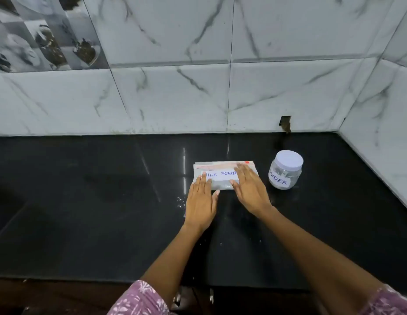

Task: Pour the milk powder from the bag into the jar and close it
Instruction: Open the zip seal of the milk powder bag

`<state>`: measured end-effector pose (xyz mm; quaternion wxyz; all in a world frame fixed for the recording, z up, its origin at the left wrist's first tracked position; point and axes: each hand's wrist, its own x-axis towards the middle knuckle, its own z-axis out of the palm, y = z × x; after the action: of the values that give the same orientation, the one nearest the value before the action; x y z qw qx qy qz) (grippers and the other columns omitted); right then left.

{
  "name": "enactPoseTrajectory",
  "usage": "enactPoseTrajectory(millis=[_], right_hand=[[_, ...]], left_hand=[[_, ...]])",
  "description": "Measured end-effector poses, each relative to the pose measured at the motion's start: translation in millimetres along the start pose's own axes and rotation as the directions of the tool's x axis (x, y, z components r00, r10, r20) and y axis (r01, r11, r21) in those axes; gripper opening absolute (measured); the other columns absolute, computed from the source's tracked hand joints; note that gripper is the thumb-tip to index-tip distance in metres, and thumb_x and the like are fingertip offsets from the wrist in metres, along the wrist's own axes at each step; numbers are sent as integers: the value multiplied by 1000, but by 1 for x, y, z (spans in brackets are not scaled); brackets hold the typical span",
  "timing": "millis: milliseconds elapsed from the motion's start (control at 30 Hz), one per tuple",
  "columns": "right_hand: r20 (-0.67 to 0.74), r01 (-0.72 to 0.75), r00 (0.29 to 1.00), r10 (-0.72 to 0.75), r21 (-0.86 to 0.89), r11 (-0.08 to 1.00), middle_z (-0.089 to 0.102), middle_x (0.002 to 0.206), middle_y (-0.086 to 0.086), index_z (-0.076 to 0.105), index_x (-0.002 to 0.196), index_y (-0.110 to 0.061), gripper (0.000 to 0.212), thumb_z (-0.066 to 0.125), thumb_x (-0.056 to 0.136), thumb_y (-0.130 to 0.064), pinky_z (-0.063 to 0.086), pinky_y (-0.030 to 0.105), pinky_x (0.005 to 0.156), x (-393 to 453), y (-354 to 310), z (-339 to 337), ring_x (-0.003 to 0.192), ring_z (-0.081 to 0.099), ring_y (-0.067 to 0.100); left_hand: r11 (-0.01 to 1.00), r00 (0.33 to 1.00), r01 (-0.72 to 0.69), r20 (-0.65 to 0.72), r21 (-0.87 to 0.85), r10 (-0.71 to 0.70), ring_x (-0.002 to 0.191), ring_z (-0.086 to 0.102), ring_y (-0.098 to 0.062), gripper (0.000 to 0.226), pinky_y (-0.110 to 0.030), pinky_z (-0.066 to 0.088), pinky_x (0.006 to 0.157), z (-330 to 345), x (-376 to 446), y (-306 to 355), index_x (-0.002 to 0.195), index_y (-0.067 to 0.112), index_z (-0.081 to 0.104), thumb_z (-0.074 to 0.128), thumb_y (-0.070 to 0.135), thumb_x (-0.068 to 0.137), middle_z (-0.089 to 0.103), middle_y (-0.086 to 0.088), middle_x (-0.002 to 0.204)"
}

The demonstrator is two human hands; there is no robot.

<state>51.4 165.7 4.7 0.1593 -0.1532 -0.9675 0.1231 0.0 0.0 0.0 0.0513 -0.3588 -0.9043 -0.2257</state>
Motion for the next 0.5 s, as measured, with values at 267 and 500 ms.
enactPoseTrajectory(millis=[267, 500], right_hand=[[56, -63, 997, 57, 99, 993, 55, 135, 7, 49, 132, -9, 40, 41, 99, -30, 36, 32, 105, 37, -4, 32, 126, 47, 21], [73, -43, 997, 36, 90, 995, 49, 142, 10, 46, 136, -9, 41, 46, 98, -25, 30, 32, 111, 73, -13, 60, 132, 42, 23]], left_hand=[[994, 997, -73, -16, -80, 72, 118, 51, -21, 32, -31, 36, 104, 11, 41, -35, 120, 8, 58, 38, 20, 99, 58, -8, 127], [992, 998, -66, -3, -106, 66, 112, 53, -22, 29, -31, 39, 99, 14, 61, -58, 114, 5, 61, 41, 18, 98, 61, -9, 122]])
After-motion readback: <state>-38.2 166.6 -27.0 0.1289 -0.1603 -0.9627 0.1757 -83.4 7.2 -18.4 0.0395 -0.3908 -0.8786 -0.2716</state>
